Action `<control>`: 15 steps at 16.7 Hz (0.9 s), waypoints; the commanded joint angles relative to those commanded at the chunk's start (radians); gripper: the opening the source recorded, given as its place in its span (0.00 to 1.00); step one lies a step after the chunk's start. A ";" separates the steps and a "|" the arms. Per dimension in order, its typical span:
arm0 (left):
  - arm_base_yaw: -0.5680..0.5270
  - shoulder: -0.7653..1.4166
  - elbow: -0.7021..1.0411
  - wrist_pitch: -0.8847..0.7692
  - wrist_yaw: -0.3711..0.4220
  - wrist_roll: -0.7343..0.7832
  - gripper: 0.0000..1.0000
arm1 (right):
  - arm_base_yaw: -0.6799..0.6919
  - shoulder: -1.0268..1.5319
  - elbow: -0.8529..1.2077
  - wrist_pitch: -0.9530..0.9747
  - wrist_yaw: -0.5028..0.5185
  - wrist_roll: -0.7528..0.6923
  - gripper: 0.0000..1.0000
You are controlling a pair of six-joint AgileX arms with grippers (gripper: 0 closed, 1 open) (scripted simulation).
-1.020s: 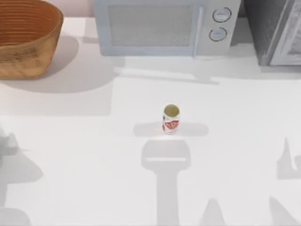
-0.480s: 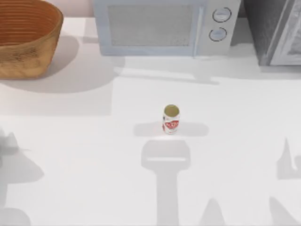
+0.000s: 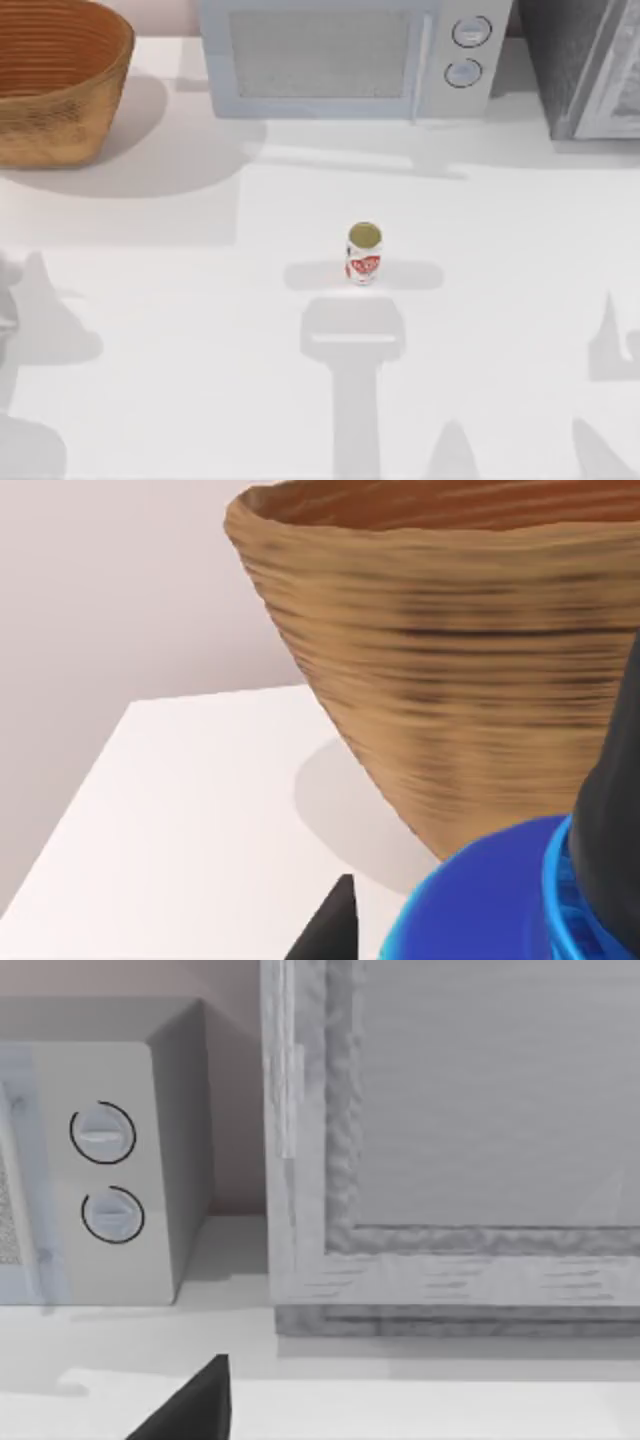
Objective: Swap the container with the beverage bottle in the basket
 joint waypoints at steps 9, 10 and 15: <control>0.039 -0.048 0.792 -0.513 0.209 0.104 0.00 | 0.000 0.000 0.000 0.000 0.000 0.000 1.00; 0.033 -0.049 0.885 -0.592 0.241 0.124 0.00 | 0.000 0.000 0.000 0.000 0.000 0.000 1.00; -0.017 -0.069 1.210 -1.051 0.400 0.232 0.00 | 0.000 0.000 0.000 0.000 0.000 0.000 1.00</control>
